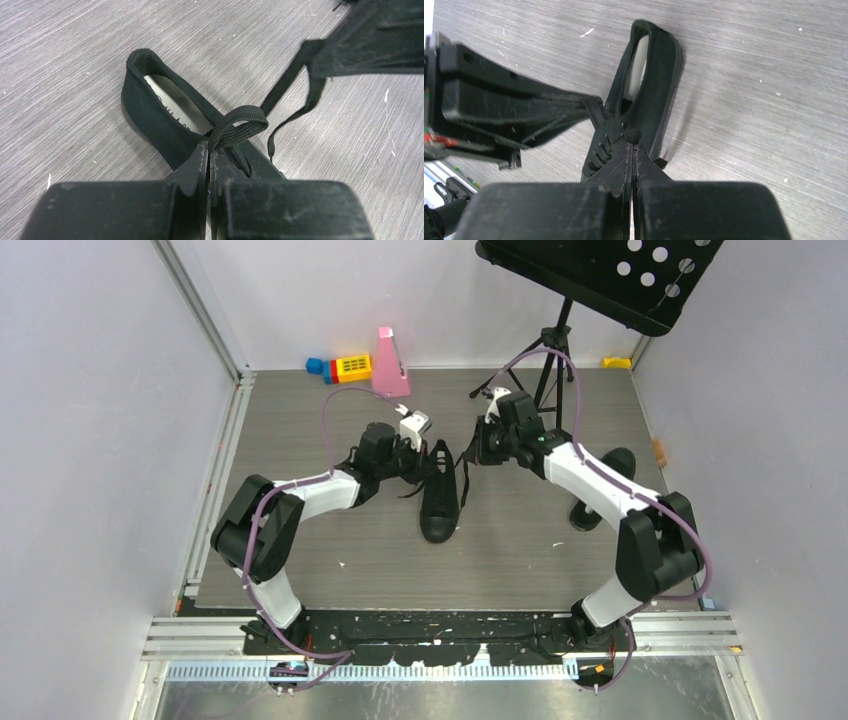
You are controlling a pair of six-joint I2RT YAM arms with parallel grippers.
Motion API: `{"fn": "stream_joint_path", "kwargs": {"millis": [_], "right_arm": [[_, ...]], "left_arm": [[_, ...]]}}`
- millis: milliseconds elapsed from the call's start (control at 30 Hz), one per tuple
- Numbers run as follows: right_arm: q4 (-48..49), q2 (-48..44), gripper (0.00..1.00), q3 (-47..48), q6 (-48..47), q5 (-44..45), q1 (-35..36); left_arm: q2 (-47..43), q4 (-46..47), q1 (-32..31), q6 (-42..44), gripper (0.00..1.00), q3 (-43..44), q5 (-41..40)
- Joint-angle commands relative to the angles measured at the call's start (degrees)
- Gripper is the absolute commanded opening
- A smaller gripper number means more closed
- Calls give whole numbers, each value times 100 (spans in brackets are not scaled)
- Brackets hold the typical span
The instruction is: Tie the shoes
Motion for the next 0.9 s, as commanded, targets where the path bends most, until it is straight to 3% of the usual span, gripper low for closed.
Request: {"fn": "stream_joint_path", "kwargs": {"millis": [0, 433, 867], "right_arm": [[-664, 567, 1, 991, 103, -159, 16], [-1703, 1382, 6, 2494, 493, -868, 109], [-2070, 1348, 11, 2577, 777, -1127, 226]], "left_arm": [[-121, 97, -57, 187, 0, 134, -57], [-87, -118, -83, 386, 0, 207, -83], [-96, -213, -205, 496, 0, 254, -180]]}}
